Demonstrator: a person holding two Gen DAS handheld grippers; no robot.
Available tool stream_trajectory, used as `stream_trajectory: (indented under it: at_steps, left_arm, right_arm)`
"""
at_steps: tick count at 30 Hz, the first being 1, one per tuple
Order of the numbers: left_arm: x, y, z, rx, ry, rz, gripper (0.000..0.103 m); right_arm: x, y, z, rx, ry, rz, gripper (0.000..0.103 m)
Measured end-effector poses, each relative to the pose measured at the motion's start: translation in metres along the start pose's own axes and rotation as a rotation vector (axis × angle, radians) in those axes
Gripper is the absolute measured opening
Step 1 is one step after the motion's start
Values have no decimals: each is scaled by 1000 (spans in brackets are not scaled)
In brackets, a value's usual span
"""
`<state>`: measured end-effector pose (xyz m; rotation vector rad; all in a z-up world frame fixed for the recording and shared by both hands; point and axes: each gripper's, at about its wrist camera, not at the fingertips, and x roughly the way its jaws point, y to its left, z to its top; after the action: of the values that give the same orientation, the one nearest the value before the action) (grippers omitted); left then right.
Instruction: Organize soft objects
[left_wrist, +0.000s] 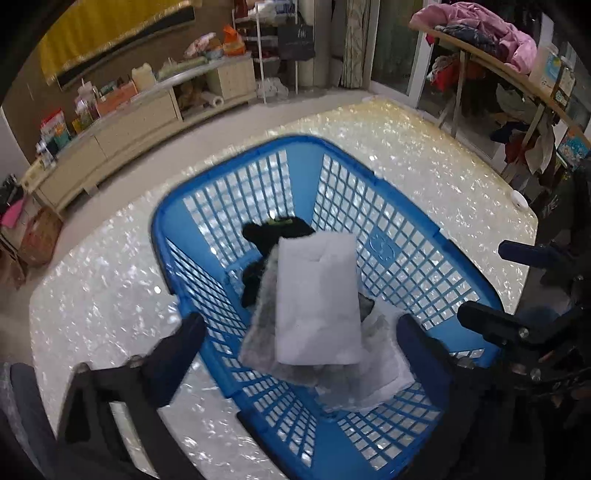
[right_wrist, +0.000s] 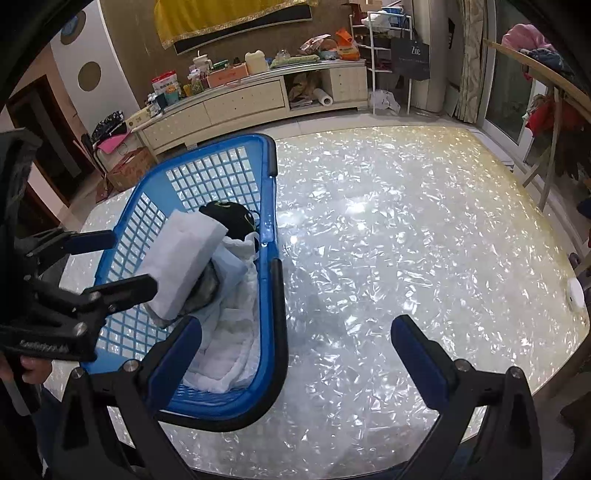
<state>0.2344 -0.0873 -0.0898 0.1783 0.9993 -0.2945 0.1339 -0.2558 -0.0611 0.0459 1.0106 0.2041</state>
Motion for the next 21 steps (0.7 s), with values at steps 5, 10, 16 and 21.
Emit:
stream_trajectory:
  at_steps: [5,10,16,21]
  left_arm:
    - [-26,9,-5,-49,-71,-40,103]
    - [-45,21,-17,-74,-116,-30,103]
    - [-59,44,-40,-159,-145,-40,103]
    - [-74,59,-59,-190,-185,-36,103]
  right_arm:
    - [-1,5,3,3,-7,-6,103]
    - [-10,17,4,-13,-46,-18,103]
    - [-22,44,4,-53,-80,-42,103]
    - [-31,67,2,-93,-97,-59,103]
